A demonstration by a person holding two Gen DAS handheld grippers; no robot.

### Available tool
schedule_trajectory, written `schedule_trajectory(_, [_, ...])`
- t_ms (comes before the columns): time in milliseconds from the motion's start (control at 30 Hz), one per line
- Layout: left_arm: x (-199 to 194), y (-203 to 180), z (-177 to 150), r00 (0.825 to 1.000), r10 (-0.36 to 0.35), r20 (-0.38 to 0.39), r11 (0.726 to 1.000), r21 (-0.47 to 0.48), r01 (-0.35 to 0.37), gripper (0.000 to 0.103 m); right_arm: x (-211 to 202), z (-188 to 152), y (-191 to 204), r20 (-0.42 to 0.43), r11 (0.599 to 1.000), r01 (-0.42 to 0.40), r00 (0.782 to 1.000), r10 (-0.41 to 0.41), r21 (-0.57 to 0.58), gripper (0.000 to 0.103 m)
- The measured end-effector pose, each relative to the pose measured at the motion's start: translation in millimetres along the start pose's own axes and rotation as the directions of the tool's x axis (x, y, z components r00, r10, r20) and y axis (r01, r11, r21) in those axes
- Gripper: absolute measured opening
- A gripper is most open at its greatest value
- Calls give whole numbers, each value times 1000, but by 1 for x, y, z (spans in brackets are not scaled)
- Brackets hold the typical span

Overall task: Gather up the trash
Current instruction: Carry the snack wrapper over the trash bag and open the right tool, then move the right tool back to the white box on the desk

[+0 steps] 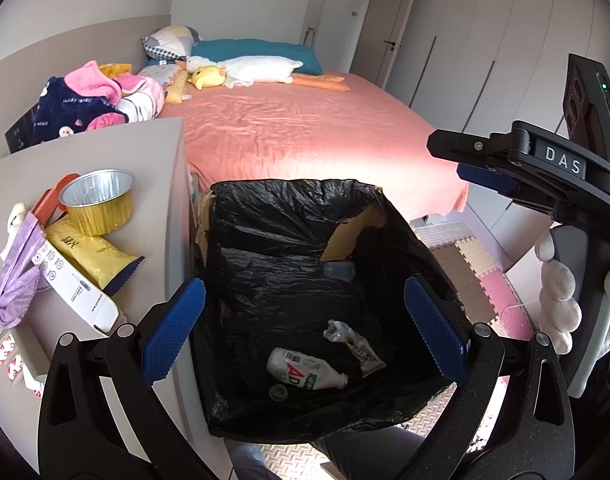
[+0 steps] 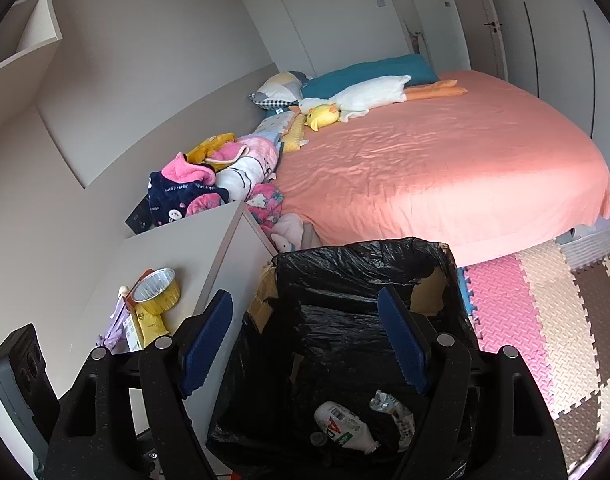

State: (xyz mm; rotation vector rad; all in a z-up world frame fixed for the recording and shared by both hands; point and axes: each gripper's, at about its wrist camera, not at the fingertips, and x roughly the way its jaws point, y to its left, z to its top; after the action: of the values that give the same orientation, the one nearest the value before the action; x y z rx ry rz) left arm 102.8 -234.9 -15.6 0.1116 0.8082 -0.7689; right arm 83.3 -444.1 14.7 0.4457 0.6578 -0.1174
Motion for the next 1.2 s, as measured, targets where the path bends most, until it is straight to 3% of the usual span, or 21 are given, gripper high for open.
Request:
schedule_trajectory(633, [-35, 51, -18, 991, 132, 33, 987, -99, -128, 96, 20, -17, 63, -71, 987, -87, 994, 78, -133, 76])
schedule_trajectory(1200, [-66, 102, -39, 960, 278, 28, 948, -169, -269, 96, 44, -36, 122, -126, 954, -176, 981, 149, -244, 76])
